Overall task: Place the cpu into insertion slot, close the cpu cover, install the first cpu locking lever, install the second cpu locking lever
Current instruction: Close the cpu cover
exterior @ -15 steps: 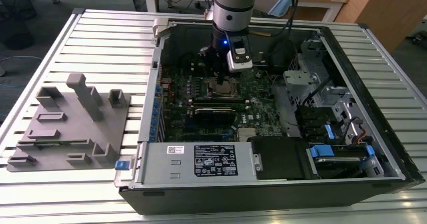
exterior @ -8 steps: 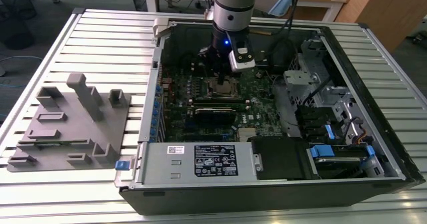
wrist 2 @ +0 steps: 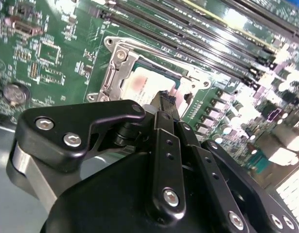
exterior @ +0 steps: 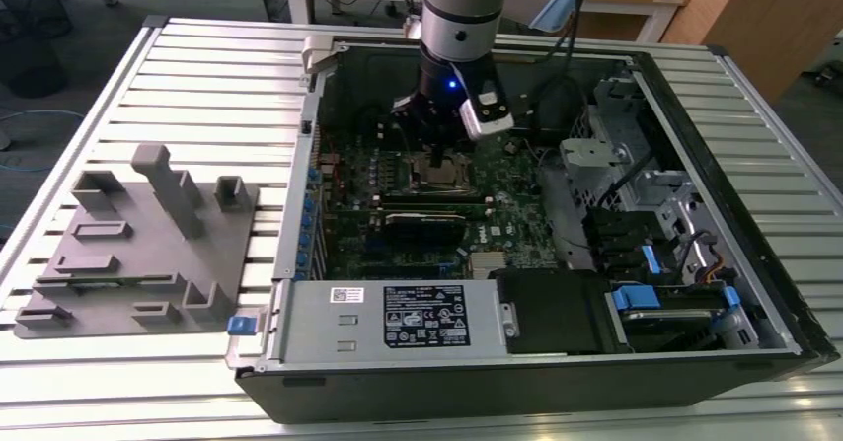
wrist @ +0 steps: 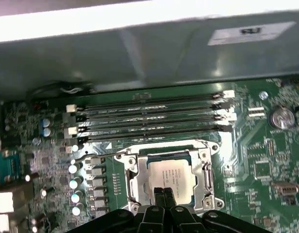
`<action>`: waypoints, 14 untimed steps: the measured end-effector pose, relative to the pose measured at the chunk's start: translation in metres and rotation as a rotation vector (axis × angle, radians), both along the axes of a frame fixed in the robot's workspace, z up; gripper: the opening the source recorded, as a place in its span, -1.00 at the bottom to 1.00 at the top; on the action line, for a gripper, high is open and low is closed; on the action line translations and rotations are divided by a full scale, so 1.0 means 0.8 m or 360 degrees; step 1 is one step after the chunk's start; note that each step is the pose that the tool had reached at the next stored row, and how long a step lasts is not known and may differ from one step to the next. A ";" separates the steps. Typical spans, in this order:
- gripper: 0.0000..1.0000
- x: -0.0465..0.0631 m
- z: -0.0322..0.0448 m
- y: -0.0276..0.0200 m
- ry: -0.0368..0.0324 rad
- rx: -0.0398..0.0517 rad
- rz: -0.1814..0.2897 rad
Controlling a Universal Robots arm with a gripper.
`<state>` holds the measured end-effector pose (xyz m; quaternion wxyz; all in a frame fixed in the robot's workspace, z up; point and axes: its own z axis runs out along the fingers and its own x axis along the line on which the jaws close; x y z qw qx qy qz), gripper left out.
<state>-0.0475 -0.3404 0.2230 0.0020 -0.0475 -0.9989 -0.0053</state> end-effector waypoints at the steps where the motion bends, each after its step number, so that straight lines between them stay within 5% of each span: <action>1: -0.79 0.000 -0.0001 0.0000 0.0000 0.0000 0.0025; 10: -0.79 0.000 -0.0001 0.0000 0.0000 0.0000 0.0055; 14: -0.79 0.000 -0.0002 0.0000 0.0000 0.0001 0.0134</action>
